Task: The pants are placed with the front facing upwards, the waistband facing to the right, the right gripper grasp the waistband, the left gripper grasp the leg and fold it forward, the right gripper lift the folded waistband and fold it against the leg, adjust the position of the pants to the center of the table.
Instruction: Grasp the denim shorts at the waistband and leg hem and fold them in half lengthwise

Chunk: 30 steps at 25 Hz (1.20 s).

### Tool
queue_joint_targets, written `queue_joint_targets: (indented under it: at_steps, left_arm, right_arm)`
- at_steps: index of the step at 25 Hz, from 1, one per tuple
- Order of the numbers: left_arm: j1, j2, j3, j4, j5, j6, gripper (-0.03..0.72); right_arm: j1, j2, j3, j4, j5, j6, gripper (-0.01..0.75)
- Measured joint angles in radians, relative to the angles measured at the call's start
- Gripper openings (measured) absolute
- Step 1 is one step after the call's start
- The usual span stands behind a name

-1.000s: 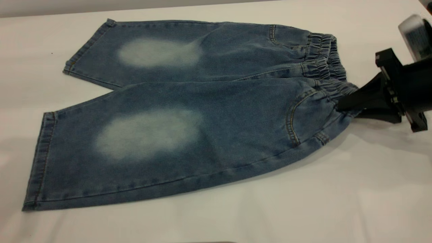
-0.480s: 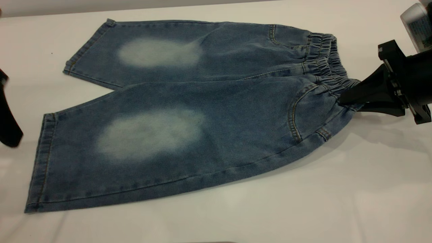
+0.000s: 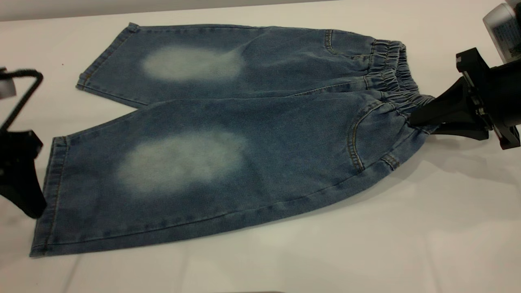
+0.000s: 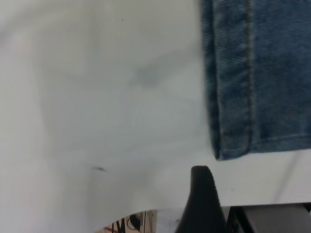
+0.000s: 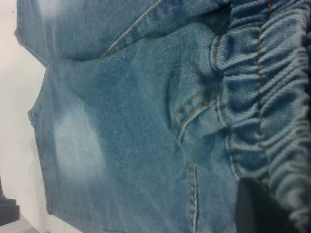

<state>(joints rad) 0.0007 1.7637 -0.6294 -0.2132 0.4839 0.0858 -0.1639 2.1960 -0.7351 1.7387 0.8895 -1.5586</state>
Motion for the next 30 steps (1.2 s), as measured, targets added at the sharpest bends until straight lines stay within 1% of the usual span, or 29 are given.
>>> queue_joint_targets:
  at_steps: [14,17,22,27,30]
  left_arm:
    - [-0.004,0.154,-0.002,-0.001,-0.069,0.011,0.482]
    - [-0.023,0.175,-0.003,-0.002,-0.095,0.013,0.482]
    - [-0.079,0.185,-0.008,-0.003,-0.128,0.019,0.482]
    - [-0.082,0.185,-0.008,-0.004,-0.131,0.020,0.482]
    - [-0.082,0.185,-0.008,-0.004,-0.131,0.016,0.468]
  right_arm:
    - [0.000,0.000,0.000,0.000,0.000,0.000,0.044]
    - [0.000,0.000,0.000,0.000,0.000,0.000,0.044]
    - [0.000,0.000,0.000,0.000,-0.001,0.000,0.044]
    - [0.000,0.000,0.000,0.000,-0.001,0.000,0.044]
    - [0.000,0.000,0.000,0.000,-0.001,0.000,0.044]
